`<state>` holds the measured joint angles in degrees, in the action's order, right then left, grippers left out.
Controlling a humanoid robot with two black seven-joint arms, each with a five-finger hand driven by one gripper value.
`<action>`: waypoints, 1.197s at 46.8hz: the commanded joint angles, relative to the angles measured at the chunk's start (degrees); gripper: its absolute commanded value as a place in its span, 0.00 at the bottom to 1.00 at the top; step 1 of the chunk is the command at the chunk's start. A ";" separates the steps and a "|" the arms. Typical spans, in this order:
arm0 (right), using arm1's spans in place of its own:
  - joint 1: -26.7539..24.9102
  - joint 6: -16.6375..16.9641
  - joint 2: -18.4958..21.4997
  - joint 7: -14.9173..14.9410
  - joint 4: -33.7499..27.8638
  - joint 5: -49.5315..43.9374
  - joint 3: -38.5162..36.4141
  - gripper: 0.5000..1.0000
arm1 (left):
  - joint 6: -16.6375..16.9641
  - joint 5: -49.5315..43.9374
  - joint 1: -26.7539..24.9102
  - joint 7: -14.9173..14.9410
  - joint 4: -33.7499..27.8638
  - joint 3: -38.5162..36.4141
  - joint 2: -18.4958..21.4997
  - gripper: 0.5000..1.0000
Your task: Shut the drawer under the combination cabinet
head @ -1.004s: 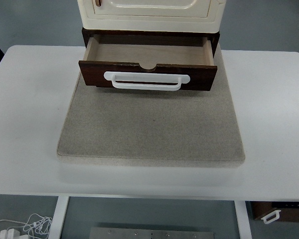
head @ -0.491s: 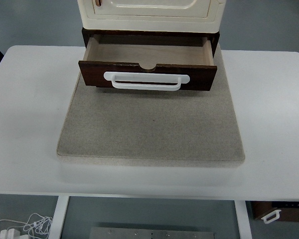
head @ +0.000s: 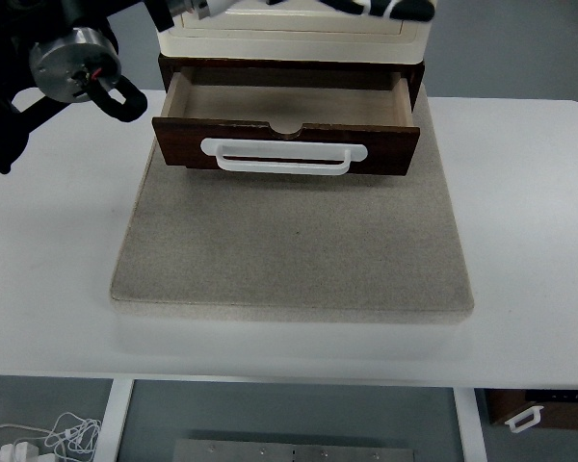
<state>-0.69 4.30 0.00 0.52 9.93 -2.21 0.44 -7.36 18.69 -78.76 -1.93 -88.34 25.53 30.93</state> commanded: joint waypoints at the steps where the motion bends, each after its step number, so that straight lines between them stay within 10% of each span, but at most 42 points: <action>1: -0.01 0.01 0.00 0.00 0.00 0.01 0.00 0.90 | -1.16 1.08 -0.08 1.66 -1.04 -2.50 -0.78 1.00; 29: -0.01 0.01 0.00 0.00 0.00 0.01 0.00 0.90 | -9.60 6.00 0.89 14.05 -1.92 -16.91 -7.02 1.00; 56: -0.01 0.01 0.00 0.00 0.00 0.01 0.00 0.90 | -9.78 8.46 0.18 31.28 1.06 -23.25 -7.81 1.00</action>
<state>-0.69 4.30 0.00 0.52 9.93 -2.20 0.44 -17.05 27.17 -78.33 27.73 -88.40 2.35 23.35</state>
